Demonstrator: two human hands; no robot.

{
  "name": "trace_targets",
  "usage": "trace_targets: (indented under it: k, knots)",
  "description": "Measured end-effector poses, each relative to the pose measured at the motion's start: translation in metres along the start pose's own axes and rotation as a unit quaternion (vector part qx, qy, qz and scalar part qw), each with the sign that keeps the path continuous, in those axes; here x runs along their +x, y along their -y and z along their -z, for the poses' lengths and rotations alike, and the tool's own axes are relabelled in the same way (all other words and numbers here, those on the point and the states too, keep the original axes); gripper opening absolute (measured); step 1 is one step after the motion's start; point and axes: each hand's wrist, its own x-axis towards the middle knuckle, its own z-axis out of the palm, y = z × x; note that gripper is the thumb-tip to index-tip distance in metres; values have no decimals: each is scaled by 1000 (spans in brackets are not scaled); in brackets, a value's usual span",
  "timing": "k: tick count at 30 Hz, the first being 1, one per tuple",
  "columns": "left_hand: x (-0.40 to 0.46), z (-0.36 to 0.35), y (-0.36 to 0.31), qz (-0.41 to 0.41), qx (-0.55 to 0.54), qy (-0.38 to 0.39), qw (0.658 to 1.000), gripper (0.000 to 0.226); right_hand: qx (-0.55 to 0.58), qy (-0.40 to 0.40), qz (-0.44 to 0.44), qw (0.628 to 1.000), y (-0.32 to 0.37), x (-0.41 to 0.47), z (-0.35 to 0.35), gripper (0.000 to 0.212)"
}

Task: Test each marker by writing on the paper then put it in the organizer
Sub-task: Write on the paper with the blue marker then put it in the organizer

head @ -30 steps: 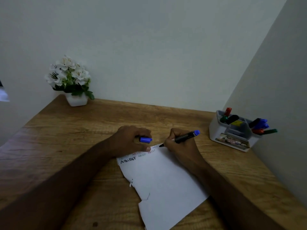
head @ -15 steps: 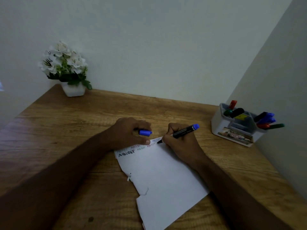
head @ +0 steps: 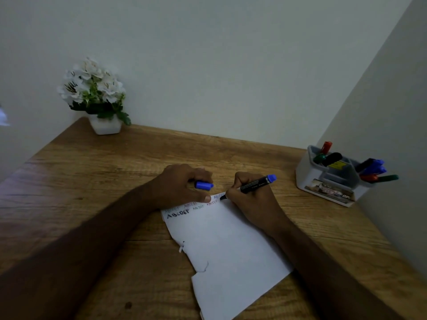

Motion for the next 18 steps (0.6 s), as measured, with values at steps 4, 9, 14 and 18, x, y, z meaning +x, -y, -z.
trace_targets:
  k: [4, 9, 14, 18]
  knots:
    - [2, -1, 2, 2, -7, -2, 1000, 76, -4, -2, 7, 1000, 1, 1, -1, 28]
    - [3, -2, 5, 4, -9, 0, 1000, 75, 14, -10, 10, 1000, 1, 0, -1, 26]
    - [3, -2, 5, -5, -9, -4, 1000, 78, 3, -5, 8, 1000, -1, 1, -1, 25]
    - [3, -3, 8, -10, -7, -7, 1000, 76, -4, -5, 9, 1000, -1, 1, -2, 25]
